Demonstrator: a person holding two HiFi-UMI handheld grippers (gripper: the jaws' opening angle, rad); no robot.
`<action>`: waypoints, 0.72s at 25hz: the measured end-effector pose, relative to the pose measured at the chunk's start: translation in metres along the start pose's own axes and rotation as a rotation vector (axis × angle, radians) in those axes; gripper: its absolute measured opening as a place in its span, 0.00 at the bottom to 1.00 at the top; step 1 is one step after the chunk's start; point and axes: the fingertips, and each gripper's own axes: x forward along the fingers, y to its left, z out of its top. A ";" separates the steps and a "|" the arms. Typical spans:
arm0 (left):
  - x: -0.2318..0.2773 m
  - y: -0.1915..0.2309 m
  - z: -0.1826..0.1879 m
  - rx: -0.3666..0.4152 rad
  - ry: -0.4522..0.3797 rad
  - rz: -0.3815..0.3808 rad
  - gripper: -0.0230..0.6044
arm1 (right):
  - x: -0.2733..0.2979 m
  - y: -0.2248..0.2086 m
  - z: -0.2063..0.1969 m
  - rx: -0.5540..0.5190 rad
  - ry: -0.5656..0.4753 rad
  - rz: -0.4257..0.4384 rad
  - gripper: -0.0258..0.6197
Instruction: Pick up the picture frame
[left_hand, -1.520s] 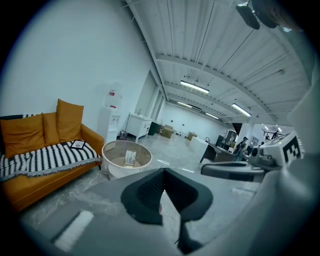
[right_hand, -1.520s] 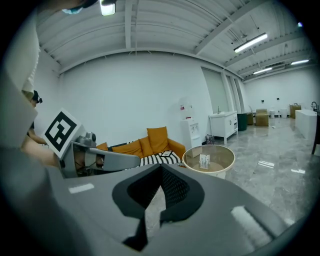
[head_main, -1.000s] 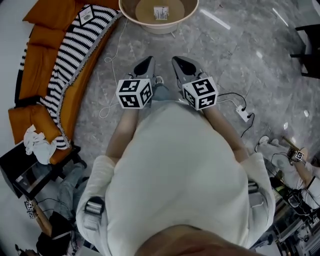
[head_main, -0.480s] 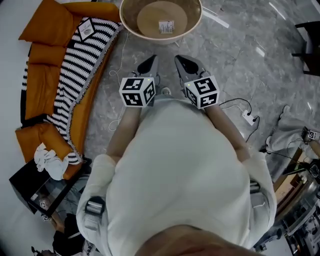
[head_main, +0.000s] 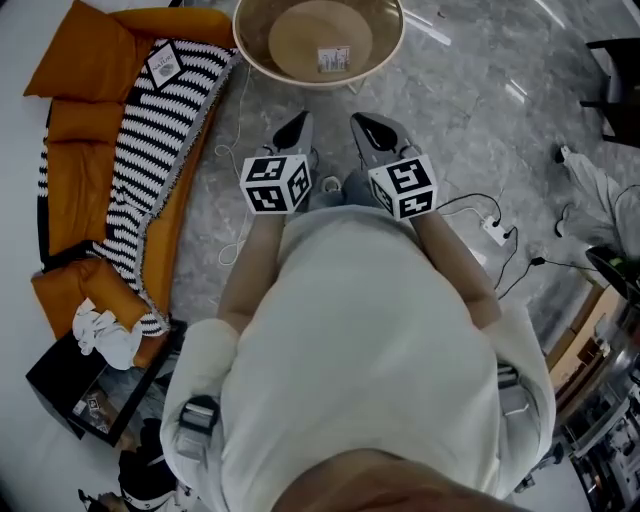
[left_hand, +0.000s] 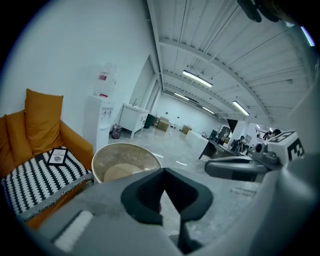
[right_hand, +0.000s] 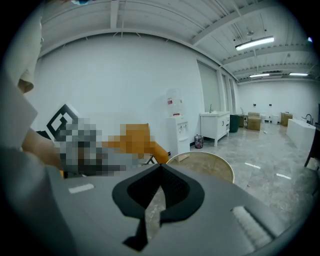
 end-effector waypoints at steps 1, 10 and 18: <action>0.003 0.001 -0.002 -0.006 0.004 0.000 0.04 | 0.001 -0.004 -0.002 0.006 0.007 -0.004 0.04; 0.048 0.027 -0.024 -0.044 0.051 0.037 0.04 | 0.038 -0.050 -0.012 -0.008 0.038 -0.014 0.04; 0.110 0.054 -0.037 -0.034 0.150 0.064 0.04 | 0.092 -0.100 -0.040 0.004 0.131 0.017 0.04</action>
